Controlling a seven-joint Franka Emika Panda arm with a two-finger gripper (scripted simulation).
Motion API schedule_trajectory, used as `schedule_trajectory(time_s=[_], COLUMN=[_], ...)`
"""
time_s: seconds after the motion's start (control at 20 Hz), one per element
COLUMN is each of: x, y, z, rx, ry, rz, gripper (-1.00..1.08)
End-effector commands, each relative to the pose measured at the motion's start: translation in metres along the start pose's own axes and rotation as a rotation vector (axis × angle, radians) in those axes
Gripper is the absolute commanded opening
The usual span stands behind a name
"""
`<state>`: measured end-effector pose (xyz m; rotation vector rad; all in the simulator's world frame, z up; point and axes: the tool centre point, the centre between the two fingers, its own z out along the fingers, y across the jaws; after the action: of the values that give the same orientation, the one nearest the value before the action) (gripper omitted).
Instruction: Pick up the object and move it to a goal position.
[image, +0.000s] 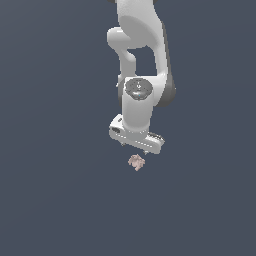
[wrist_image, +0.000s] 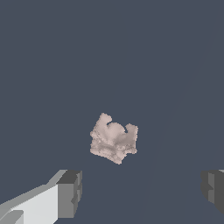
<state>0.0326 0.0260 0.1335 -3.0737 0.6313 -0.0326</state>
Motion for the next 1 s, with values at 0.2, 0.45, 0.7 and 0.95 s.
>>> schedule_trajectory(time_s=[0.2,0.45,0.7,0.95], x=[0.001,0.001,0.001,0.001], y=[-0.010,-0.016,-0.020,-0.021], z=[0.025,0.039,0.049,0.053], rx=[-0.002,-0.006,-0.009,-0.011], ry=[-0.011,-0.015,-0.017,-0.018], rz=[0.180,0.284,0.351,0.383], gripper=[1.00,1.00,1.00,1.00])
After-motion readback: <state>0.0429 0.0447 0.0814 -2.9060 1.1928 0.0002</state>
